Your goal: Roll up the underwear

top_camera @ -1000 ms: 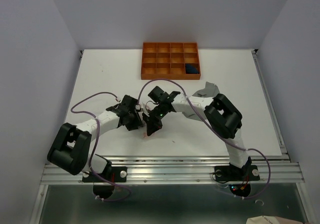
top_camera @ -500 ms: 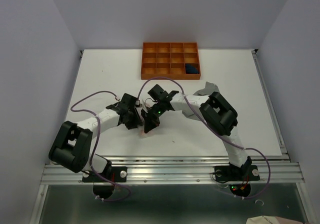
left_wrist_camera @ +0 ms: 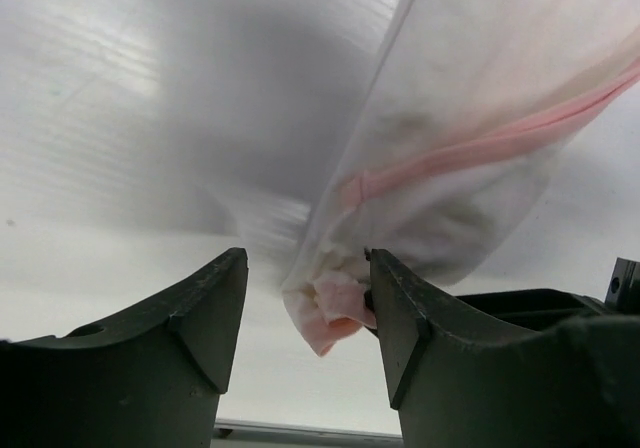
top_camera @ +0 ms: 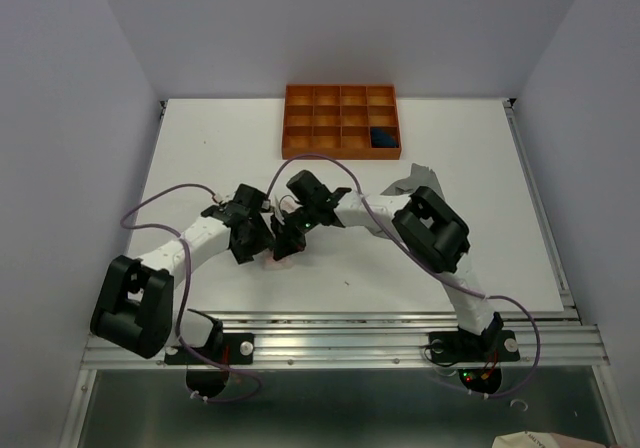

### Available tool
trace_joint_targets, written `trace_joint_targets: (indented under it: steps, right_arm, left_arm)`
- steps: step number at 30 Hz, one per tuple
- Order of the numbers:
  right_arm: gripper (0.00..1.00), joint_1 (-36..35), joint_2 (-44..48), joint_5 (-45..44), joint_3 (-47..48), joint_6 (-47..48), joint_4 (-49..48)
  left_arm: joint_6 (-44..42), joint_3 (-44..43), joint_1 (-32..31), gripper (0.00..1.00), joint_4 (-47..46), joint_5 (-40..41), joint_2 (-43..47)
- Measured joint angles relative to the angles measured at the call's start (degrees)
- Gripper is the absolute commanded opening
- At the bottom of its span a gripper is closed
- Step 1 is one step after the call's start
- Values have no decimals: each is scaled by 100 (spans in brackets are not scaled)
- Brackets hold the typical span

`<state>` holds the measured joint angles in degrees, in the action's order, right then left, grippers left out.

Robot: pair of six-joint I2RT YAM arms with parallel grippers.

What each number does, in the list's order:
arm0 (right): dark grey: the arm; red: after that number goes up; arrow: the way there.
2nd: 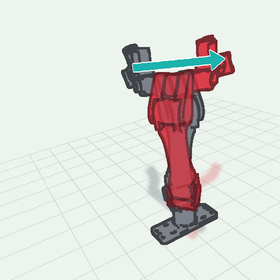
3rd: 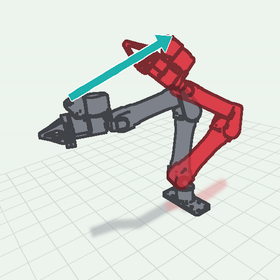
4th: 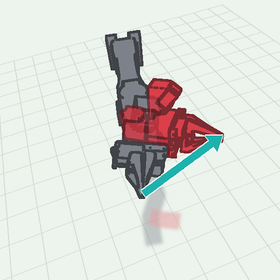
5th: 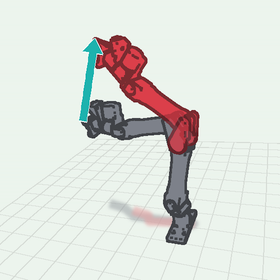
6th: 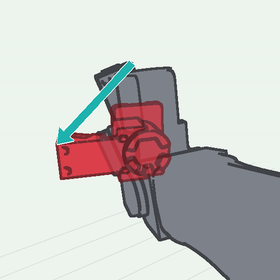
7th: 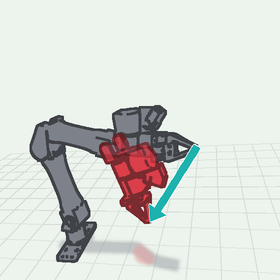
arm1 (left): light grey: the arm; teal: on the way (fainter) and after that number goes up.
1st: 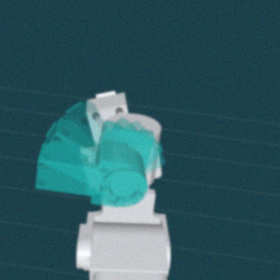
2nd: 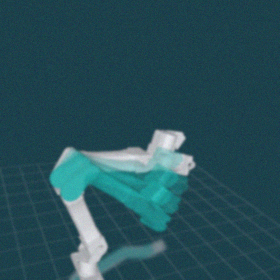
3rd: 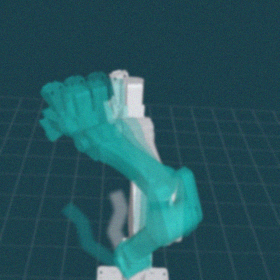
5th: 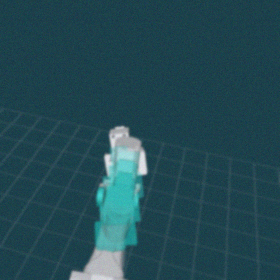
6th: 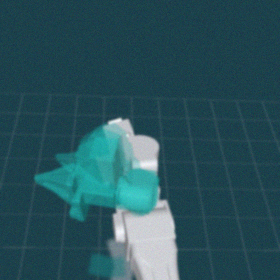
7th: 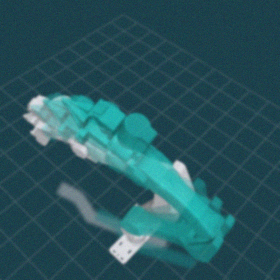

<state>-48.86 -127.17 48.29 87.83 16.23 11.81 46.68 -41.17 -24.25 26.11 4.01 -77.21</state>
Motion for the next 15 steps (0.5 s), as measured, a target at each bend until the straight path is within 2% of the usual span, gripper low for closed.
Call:
trace_joint_targets:
  steps: [4,10,13,15]
  right_arm:
    - [1,-131,0,-116,20,-61,-435]
    - [1,-304,0,-164,20,-52,-597]
    - [1,-188,-116,-448,11,-935,-448]
    - [1,68,-210,-275,4,-1362,-444]
  left_arm:
    - [203,33,81,64,352,144,391]
    - [610,339,149,68,553,299,949]
    - [798,420,68,68,592,293,1333]
    - [938,420,-13,68,527,284,1613]
